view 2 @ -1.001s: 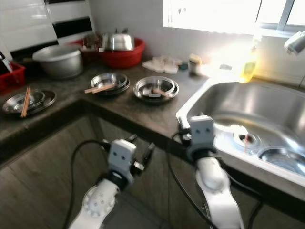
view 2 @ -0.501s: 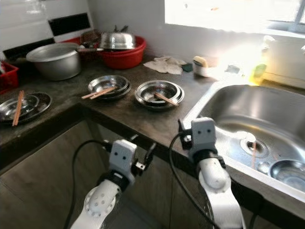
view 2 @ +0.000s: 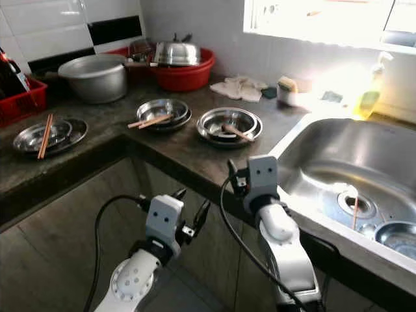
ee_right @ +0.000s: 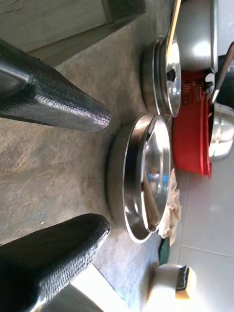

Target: Kitchen organization

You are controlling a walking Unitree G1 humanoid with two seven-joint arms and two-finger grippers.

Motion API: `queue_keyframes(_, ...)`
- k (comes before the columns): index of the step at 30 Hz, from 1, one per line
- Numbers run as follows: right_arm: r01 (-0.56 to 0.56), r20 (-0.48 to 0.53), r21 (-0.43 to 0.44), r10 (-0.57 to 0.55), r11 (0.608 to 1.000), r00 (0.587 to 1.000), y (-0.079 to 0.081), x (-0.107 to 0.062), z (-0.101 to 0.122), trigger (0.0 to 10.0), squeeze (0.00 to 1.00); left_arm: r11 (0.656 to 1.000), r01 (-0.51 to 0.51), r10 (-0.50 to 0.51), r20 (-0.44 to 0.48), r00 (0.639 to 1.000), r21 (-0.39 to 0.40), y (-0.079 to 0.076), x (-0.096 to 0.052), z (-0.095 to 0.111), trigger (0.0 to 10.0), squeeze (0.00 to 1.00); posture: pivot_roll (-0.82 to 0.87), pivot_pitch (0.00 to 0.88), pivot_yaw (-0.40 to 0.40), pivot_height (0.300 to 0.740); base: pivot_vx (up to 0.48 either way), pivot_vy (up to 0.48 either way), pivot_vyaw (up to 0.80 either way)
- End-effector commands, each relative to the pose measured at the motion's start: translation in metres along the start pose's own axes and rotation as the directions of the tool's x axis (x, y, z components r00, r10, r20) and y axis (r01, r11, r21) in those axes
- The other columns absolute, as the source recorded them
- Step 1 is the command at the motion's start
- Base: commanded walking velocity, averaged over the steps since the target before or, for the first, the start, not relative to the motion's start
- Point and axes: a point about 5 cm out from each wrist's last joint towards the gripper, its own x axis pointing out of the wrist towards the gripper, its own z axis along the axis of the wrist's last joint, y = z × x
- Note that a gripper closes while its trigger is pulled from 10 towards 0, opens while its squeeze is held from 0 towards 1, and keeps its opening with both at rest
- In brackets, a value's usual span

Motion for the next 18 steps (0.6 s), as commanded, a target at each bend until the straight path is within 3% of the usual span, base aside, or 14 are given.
queue_keyframes(1,0.015,-0.001,0.018,-0.015,1.0,1.0,-0.004,0.004,-0.001,10.0,0.0,1.0,-0.001,0.001,-0.002,1.0,-0.008,0.0,-0.002,0.002,10.0,0.0,0.13,0.008,-0.026,0.74,0.0,0.0,0.0)
queue_keyframes(18,0.074,0.015,0.029,-0.074,0.997,0.997,-0.015,0.035,0.005,10.0,0.0,0.999,0.025,-0.024,0.024,0.999,-0.021,-0.005,-0.001,0.008,10.0,0.0,0.14,0.019,-0.036,0.74,0.0,0.0,0.0)
